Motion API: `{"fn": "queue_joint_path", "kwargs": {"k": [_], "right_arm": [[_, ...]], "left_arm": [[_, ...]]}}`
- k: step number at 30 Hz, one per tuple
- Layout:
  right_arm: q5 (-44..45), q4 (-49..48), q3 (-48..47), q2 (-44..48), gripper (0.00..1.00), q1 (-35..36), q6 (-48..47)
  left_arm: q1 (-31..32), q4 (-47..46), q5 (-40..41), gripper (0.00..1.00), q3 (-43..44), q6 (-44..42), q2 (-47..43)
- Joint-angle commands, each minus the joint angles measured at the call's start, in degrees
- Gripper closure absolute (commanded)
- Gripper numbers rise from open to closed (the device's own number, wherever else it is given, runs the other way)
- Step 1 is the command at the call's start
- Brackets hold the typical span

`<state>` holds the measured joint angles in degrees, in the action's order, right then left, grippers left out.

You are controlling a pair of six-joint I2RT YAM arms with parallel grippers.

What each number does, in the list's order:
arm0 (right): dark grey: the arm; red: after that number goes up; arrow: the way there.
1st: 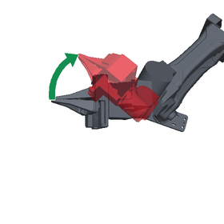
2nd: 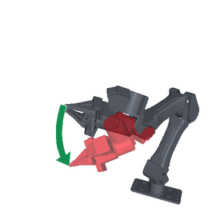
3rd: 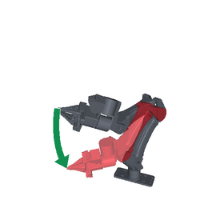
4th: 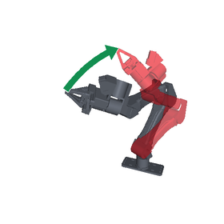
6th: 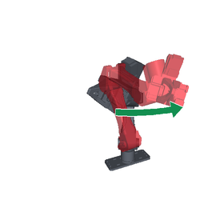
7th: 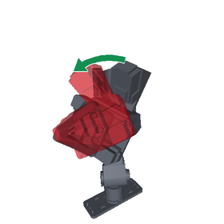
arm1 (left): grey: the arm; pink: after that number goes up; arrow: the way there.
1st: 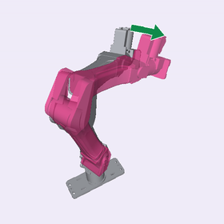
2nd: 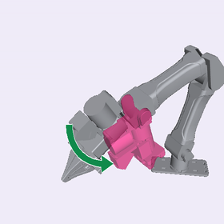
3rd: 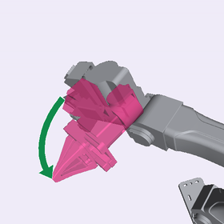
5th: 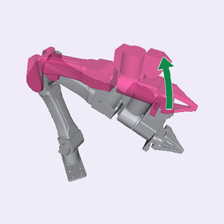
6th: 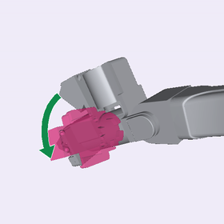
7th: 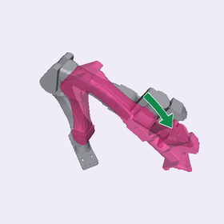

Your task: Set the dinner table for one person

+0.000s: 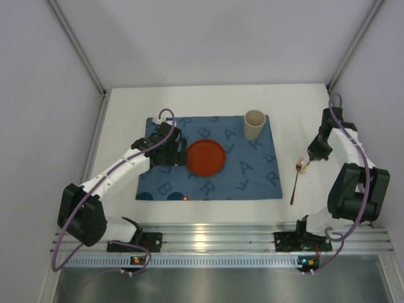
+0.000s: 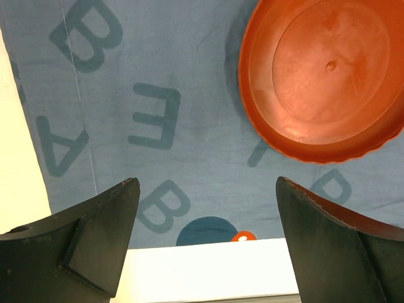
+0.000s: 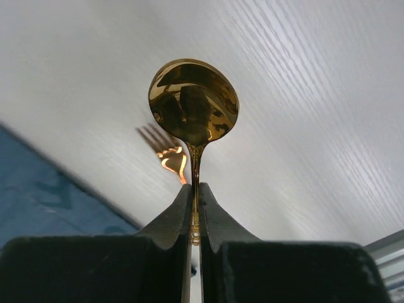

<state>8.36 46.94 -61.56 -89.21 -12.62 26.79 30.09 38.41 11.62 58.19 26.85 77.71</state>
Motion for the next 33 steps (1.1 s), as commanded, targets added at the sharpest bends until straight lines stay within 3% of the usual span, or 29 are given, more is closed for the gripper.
{"fn": "queue_joint_path", "kwargs": {"k": [1,6,9,12,18,28,33], "right_arm": [[1.9,2.1,-8.0,6.6,1.00,3.1,-0.1],[3.3,6.9,-12.8,9.5,1.00,11.1,2.3],[4.6,8.4,-15.3,10.4,1.00,20.2,5.2],[4.2,7.6,-16.0,11.3,1.00,29.6,8.4],[3.5,2.2,-15.4,12.2,1.00,41.1,11.3],[-4.5,-8.2,-24.5,-0.8,1.00,52.1,13.6],[-3.0,-3.4,-28.3,-8.3,1.00,52.7,13.5]], "left_arm": [[-0.1,-0.6,0.8,0.06,3.1,-0.5,0.8],[-0.2,-0.7,0.5,0.05,4.9,-0.6,1.7],[-0.2,-0.5,0.8,0.05,6.2,-0.5,2.1],[-0.9,0.4,2.2,0.02,7.6,-0.1,1.8],[-3.7,3.0,5.5,0.02,9.0,0.5,-0.5],[-7.1,5.4,5.8,0.02,6.8,1.3,-5.5],[-7.3,5.9,4.9,0.02,5.4,1.9,-8.2]]}}
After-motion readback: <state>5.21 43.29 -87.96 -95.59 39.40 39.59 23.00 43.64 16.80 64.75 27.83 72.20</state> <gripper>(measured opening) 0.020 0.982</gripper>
